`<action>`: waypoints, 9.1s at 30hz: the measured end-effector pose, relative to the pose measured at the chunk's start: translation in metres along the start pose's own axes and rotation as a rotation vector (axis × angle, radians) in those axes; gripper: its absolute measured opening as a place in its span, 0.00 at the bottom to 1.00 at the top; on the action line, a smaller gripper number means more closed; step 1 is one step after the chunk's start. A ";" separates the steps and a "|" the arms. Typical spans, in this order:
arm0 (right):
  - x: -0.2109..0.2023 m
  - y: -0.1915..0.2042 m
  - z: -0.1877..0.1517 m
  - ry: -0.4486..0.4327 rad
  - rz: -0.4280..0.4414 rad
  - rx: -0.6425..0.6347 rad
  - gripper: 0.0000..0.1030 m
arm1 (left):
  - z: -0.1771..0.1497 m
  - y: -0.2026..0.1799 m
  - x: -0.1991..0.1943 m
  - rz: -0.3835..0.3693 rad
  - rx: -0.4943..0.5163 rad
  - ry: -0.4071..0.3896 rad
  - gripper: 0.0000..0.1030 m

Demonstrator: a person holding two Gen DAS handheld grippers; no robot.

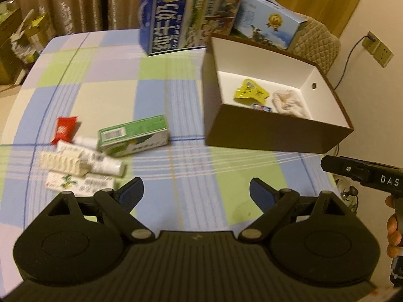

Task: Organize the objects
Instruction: 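Withdraw both tools from the cardboard box toward the table, then lower the left tool onto the white comb-like clip and close on it, then grasp the white-and-green ointment box with the right tool while the left tool holds the clip, then carry the clip and ointment box into the cardboard box with both tools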

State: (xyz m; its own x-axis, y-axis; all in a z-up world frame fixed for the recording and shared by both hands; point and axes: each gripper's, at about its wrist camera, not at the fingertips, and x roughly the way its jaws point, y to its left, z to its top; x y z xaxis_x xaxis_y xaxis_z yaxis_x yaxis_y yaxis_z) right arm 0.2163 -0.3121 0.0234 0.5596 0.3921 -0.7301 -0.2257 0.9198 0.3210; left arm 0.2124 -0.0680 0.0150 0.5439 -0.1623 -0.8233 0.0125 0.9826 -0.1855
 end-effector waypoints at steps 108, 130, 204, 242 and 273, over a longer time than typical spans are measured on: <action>0.234 0.256 -0.046 0.239 0.311 -0.559 0.54 | -0.045 0.282 0.021 0.239 -0.228 0.016 0.79; 0.227 0.227 -0.101 0.260 0.238 -0.576 0.35 | -0.067 0.259 0.020 0.205 -0.209 0.055 0.79; 0.094 0.005 -0.084 0.208 -0.057 -0.218 0.35 | -0.045 0.015 0.066 0.014 0.124 0.111 0.79; 0.059 -0.139 0.129 -0.112 -0.141 -0.044 0.34 | 0.133 -0.122 0.146 -0.029 0.281 -0.053 0.79; 0.107 -0.165 0.122 -0.011 -0.119 0.000 0.35 | 0.133 -0.136 0.201 0.054 0.357 0.058 0.86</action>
State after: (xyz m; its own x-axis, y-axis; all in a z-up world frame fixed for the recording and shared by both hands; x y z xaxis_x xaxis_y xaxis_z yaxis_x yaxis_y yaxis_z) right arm 0.4105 -0.4239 -0.0337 0.5913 0.2799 -0.7563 -0.1572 0.9598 0.2324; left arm 0.4314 -0.2224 -0.0541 0.5034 -0.1045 -0.8577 0.2831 0.9578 0.0494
